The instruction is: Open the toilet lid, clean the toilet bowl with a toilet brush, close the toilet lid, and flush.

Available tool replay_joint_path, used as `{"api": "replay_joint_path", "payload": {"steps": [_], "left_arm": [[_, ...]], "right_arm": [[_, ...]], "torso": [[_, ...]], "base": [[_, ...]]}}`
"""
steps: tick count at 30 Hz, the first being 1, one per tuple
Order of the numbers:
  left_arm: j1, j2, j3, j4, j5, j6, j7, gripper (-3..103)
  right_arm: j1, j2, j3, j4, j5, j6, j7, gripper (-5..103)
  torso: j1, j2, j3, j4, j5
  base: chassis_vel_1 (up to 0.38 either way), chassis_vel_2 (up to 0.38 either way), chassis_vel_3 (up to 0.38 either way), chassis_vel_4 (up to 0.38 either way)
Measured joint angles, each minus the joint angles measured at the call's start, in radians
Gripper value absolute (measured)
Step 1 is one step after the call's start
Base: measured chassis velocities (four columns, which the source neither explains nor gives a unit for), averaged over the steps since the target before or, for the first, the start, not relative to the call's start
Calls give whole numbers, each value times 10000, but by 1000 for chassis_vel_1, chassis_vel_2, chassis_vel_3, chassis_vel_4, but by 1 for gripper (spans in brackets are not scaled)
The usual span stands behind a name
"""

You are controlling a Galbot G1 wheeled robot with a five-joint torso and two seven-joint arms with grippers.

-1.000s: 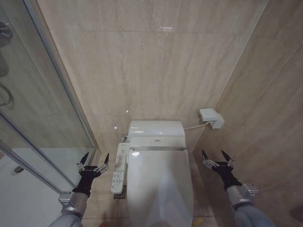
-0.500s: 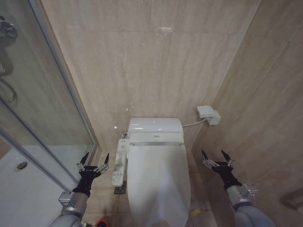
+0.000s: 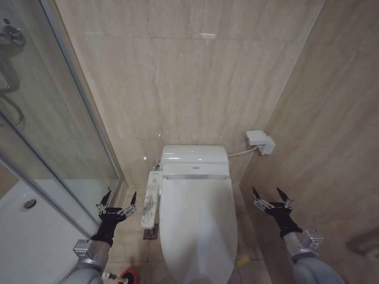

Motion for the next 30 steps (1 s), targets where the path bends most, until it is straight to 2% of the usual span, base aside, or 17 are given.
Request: {"api": "replay_joint_path", "payload": {"steps": [2,5,7,11,24,30], "left_arm": [[2,0,0,1,0,0,0,100],[7,0,0,0,0,0,0,100],[8,-1,1,1,0,0,0,100],[9,-1,0,1,0,0,0,100],[-1,0,1,0,0,0,0,100],[2,-1,0,0,0,0,0,100]], "right_arm": [[-2,0,0,0,0,0,0,100],[-5,0,0,0,0,0,0,100],[-7,0,0,0,0,0,0,100],[-7,0,0,0,0,0,0,100],[1,0,0,0,0,0,0,100],[-1,0,0,0,0,0,0,100]], "torso": [[-3,0,-2,0,-6],[-9,3,-3,-2,5],[-13,5,-5,-2,-9],[-15,7,-6,-1,2],[2,0,1,1,-1],[-2,0,-1,0,-1]], "base": [[197,-208,-211,210],[230,-217,-230,211],[206,-203,-208,191],[125,-96,-128,109],[-25,21,30,-20],[86,-92,-99,88]]}}
